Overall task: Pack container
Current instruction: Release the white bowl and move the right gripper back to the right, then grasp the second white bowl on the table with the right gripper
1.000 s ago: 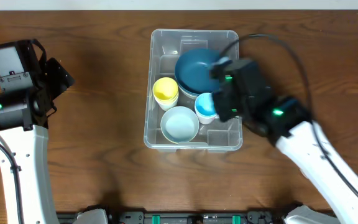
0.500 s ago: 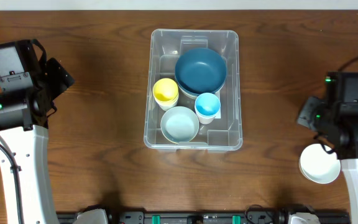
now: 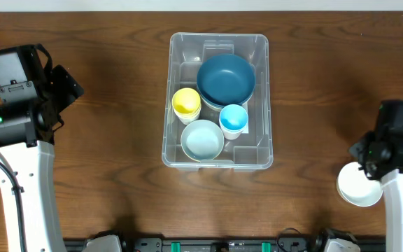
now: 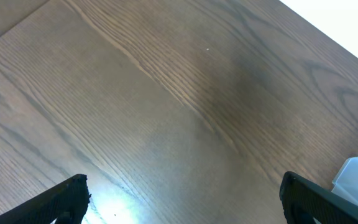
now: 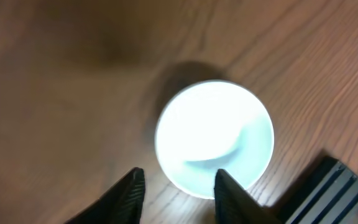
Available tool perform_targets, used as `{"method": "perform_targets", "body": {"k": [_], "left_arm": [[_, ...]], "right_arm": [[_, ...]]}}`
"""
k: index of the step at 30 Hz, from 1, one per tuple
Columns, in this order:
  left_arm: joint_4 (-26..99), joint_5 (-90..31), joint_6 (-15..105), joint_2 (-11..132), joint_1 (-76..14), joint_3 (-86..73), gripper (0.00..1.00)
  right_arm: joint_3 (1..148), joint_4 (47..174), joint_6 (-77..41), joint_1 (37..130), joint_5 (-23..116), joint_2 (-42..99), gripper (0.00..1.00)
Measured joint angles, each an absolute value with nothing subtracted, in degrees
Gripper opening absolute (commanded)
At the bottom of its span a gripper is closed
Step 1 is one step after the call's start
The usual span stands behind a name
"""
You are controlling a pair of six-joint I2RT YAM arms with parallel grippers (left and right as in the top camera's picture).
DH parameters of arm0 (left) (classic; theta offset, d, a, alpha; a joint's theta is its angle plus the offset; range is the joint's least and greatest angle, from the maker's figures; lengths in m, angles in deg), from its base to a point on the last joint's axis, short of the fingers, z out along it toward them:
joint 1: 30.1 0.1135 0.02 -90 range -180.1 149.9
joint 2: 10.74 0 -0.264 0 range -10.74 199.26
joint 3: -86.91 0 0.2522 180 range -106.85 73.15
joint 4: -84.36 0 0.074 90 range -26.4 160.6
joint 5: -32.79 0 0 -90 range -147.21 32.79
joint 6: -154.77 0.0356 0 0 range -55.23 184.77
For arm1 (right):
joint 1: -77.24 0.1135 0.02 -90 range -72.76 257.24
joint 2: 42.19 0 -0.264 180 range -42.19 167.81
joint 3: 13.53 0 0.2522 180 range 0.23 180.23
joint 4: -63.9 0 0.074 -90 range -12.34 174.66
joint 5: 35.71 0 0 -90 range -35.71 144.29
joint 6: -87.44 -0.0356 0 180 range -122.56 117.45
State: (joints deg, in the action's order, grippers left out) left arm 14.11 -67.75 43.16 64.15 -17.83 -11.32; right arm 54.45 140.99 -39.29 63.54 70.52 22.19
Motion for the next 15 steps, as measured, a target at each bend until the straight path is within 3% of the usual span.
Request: {"method": "perform_targets", "body": {"k": [15], "left_arm": [[14.1,-67.8,43.2,64.2,-17.8,-11.3,0.98]], "right_arm": [[39.8,128.3,-41.0,62.2,72.9,22.3,0.42]]}}
